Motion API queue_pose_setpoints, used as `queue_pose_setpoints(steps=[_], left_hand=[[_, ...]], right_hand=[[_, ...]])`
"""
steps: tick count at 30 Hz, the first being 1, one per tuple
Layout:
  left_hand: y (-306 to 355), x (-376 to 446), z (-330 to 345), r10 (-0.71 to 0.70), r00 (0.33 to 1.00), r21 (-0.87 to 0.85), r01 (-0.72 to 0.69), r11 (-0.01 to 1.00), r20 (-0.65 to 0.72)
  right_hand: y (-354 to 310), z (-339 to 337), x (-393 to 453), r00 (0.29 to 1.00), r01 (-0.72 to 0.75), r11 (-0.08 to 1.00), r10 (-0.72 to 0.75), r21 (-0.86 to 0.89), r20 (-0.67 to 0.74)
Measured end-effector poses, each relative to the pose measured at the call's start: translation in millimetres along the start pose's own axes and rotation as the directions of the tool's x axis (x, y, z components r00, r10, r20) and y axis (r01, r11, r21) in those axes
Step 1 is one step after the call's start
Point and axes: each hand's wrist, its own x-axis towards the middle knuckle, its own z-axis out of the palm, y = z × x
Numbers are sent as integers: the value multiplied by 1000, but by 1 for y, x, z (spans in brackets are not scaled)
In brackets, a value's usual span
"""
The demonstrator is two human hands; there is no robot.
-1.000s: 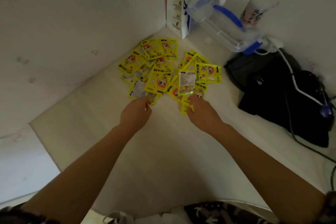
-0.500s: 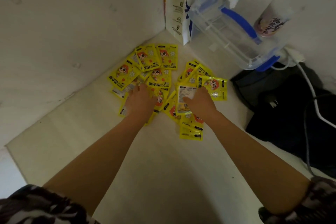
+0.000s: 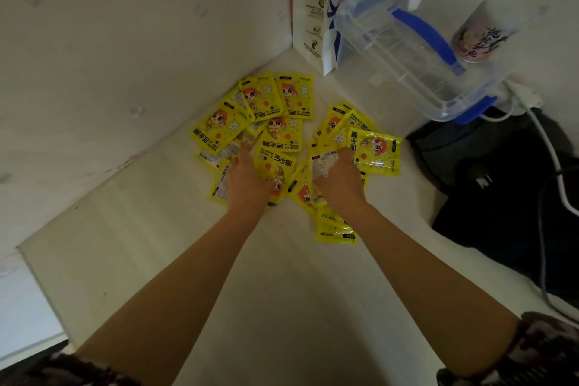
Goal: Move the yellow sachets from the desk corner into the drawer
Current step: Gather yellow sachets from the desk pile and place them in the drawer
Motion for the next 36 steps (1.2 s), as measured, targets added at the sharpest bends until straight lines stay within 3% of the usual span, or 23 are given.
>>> queue_pose_setpoints(steps=[5,14,20,23,26,31,36], left_hand=[[-10,-12,-12,-15,1000,5,15,1000,-24],[-25,-26,-53,21,992,-129,-5,992,122],[-30,-4,-79,94,954,172,-147,974,285],[-28,7,-84,122,923,421,-281,863,366],[-23,17,-84,144,882,530,-392,752,448],[-21,29,-78,135,750,588,-604,538,647],[-31,36,-70,414,575,537,-815,218,705]], right_hand=[[0,-4,-11,996,79,996,-78,-29,34],[12,-47,-27,991,110,994,-110,5,79],[24,-86,-6,987,148,978,-137,-144,83],[28,-95,13,971,233,925,-203,-301,127],[31,-99,34,957,285,852,-226,-440,183],[36,-96,71,913,405,652,-245,-642,327],[42,-89,94,897,442,565,-259,-697,359]])
